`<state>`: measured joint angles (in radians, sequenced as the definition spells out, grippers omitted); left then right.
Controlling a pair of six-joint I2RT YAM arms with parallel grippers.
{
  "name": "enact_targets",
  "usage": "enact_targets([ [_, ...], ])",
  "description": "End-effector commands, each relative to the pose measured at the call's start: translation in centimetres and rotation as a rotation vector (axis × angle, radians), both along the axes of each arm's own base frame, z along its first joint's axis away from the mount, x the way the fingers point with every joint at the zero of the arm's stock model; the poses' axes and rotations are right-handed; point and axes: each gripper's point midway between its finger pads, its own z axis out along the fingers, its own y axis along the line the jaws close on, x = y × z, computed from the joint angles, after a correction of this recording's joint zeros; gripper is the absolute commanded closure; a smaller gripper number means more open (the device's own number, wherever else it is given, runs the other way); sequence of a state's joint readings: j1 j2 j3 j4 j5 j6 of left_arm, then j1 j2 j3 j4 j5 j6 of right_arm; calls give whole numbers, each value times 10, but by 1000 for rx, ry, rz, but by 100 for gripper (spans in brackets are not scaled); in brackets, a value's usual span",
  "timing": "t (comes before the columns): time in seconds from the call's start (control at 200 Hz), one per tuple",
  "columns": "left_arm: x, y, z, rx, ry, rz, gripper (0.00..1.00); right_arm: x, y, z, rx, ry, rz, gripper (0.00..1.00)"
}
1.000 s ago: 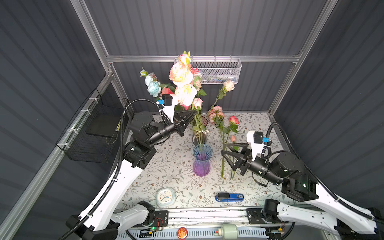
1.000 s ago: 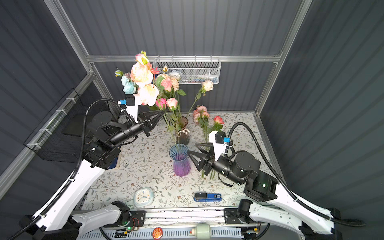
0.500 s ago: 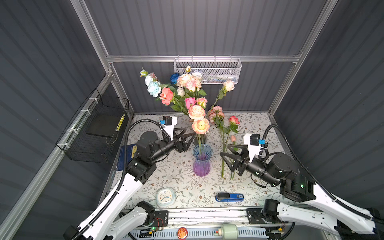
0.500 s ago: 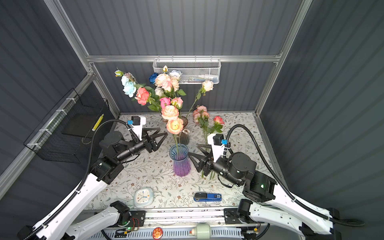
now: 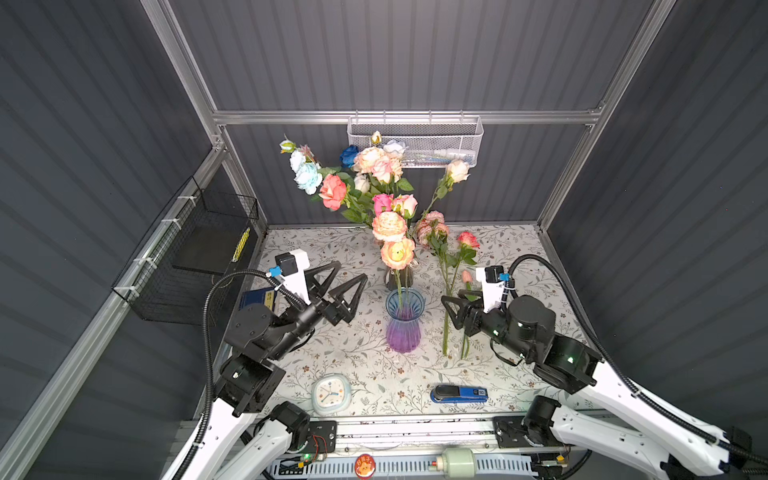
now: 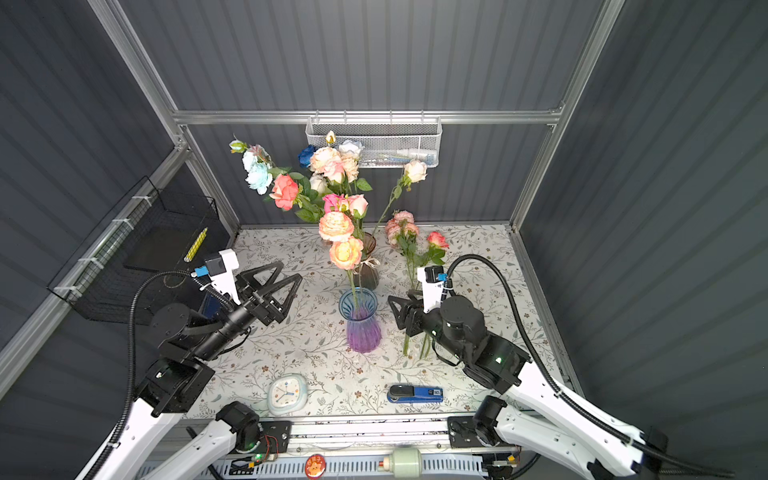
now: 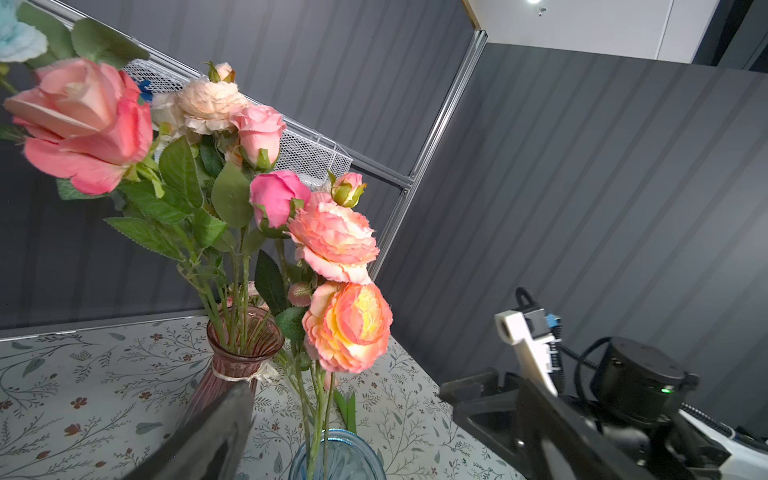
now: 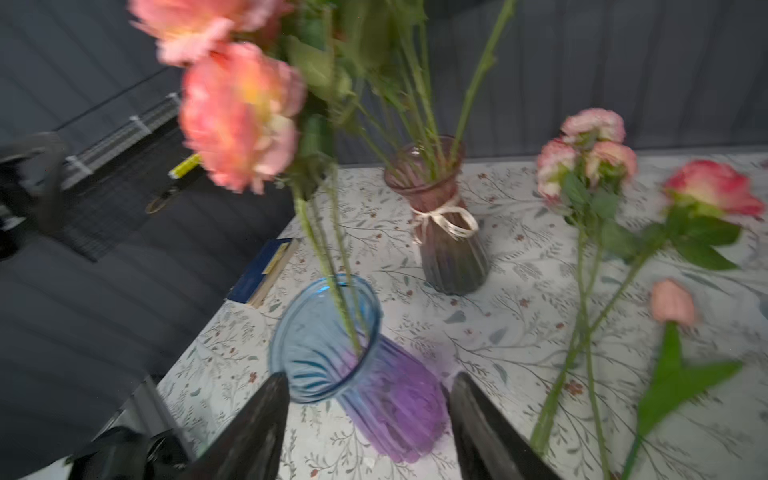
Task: Arrange the flowers into the vase
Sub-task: 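Open the left gripper and withdraw while the right gripper reaches the loose stems, then grasp another pink rose stem among the loose stems with the right gripper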
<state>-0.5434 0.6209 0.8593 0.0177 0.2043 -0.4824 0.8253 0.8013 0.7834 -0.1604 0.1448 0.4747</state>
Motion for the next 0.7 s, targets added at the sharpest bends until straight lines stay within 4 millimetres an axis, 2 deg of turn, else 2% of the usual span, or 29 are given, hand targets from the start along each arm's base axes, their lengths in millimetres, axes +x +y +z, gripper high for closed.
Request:
enact_targets([
  [0.0,1,6,-22,2,75,26,0,18,-13,-50,22,183,-55,39],
  [0.13,-5,12,-37,-6,118,36,0,49,-29,-107,-22,334,-142,41],
  [0.295,-11,14,-56,-18,175,20,0,88,-39,-162,-57,472,-212,43],
  [0.415,-15,17,-67,-15,198,26,0,114,-52,-197,-71,563,-291,50],
  [0.54,-19,21,-72,-16,206,34,0,138,-57,-211,-26,573,-330,53],
  [0.695,-21,23,-77,-14,214,39,0,166,-57,-212,24,559,-348,54],
])
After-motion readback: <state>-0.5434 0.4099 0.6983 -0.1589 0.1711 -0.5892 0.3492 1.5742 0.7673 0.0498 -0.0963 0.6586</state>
